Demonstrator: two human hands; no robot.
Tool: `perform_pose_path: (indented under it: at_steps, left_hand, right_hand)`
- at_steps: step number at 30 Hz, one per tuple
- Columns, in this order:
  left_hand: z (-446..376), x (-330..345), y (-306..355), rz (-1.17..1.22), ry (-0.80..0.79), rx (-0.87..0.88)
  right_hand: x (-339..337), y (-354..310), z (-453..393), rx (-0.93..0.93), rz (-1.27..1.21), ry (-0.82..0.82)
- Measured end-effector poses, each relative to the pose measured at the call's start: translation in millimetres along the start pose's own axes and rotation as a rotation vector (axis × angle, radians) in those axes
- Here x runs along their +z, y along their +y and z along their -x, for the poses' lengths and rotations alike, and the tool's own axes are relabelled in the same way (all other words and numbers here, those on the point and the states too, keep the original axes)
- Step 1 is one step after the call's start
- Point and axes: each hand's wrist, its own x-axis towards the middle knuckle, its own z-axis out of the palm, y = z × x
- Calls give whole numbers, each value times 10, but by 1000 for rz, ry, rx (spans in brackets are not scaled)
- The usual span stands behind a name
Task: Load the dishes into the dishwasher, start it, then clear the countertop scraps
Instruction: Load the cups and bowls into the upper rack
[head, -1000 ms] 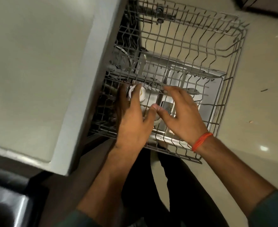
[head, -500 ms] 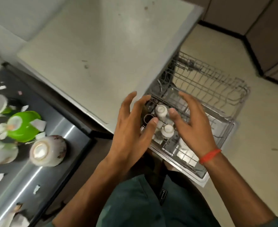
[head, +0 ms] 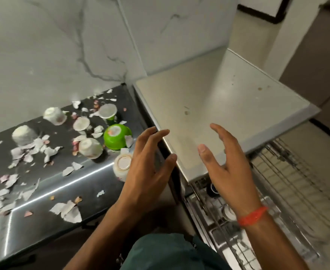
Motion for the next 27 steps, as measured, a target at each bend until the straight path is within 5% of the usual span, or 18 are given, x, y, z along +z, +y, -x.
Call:
perform_pose_path:
  at_steps: [8, 27]
  left_hand:
    - [-142, -724, -738, 116, 192, -37]
    - [-1387, -2153, -3311, -11, 411, -549]
  right_hand:
    - [821, -527, -441, -155, 57, -163]
    - [2480, -958, -1186, -221, 223, -536]
